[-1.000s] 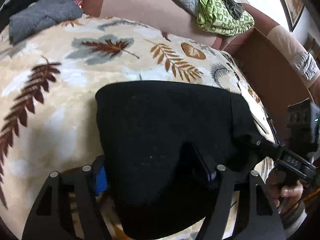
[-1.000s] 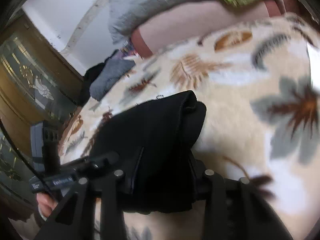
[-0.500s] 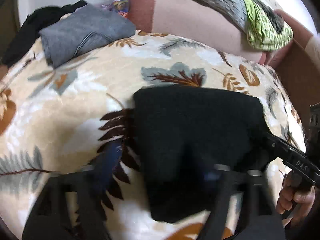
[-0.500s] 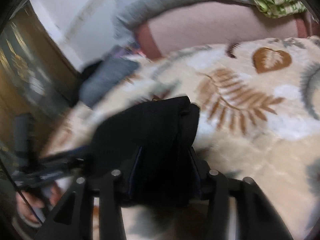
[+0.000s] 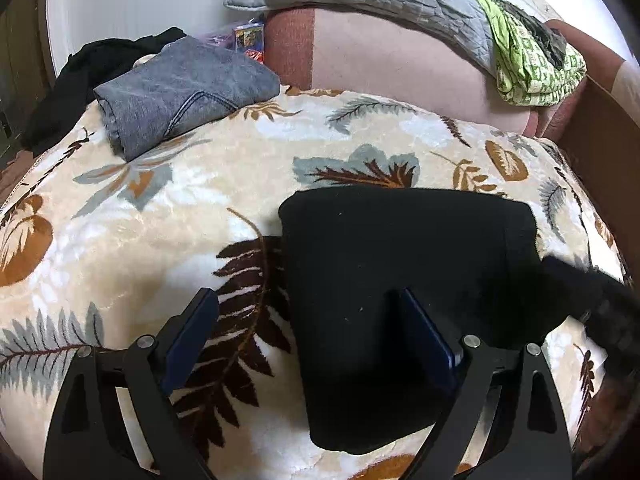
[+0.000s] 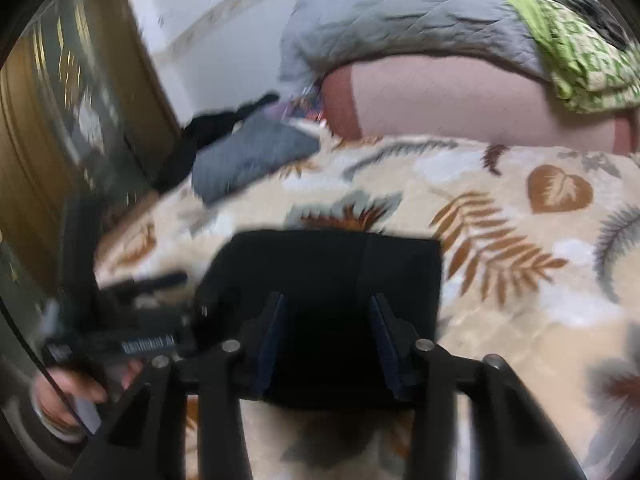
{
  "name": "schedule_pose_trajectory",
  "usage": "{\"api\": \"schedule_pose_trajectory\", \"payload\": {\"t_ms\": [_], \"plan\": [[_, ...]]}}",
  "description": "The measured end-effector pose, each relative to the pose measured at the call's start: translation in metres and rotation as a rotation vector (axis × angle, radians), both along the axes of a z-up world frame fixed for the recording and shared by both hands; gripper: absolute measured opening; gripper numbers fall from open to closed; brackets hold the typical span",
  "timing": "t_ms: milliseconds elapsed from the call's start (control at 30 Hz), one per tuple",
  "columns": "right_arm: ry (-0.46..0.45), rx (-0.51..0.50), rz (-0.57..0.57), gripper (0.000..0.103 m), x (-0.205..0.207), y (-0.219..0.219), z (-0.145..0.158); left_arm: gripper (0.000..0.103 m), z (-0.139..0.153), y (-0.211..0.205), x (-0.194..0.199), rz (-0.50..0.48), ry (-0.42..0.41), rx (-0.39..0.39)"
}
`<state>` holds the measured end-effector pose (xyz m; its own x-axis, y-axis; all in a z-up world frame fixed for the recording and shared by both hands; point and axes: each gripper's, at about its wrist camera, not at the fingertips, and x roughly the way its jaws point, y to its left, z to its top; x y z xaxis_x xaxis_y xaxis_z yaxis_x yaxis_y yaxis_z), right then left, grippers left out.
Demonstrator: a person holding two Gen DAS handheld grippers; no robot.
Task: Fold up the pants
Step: 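Release the folded pants and withdraw both grippers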
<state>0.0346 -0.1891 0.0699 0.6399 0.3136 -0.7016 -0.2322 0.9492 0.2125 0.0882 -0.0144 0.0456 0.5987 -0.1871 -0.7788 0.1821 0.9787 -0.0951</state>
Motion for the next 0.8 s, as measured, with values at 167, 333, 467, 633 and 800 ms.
{"api": "schedule_pose_trajectory", "payload": {"t_ms": [167,333,467,633,800], "plan": [[-0.007,-0.059,-0.01,0.038,-0.011,0.008,-0.016,0.093,-0.003,-0.001,-0.002,0.002,-0.003,-0.007],[-0.065,-0.019,-0.026,0.046,-0.021,0.001,0.015,0.093,0.007,-0.004,-0.016,-0.003,-0.055,0.038],[-0.092,-0.032,-0.067,0.054,-0.03,-0.001,0.027,0.093,0.018,-0.006,-0.029,-0.001,-0.108,0.042],[-0.083,-0.011,-0.134,0.067,-0.032,-0.006,0.033,0.093,0.033,-0.004,-0.048,0.009,-0.164,0.022],[-0.085,-0.027,-0.138,0.068,-0.04,-0.002,0.039,0.093,0.038,0.006,-0.068,0.057,-0.194,0.032]]}}
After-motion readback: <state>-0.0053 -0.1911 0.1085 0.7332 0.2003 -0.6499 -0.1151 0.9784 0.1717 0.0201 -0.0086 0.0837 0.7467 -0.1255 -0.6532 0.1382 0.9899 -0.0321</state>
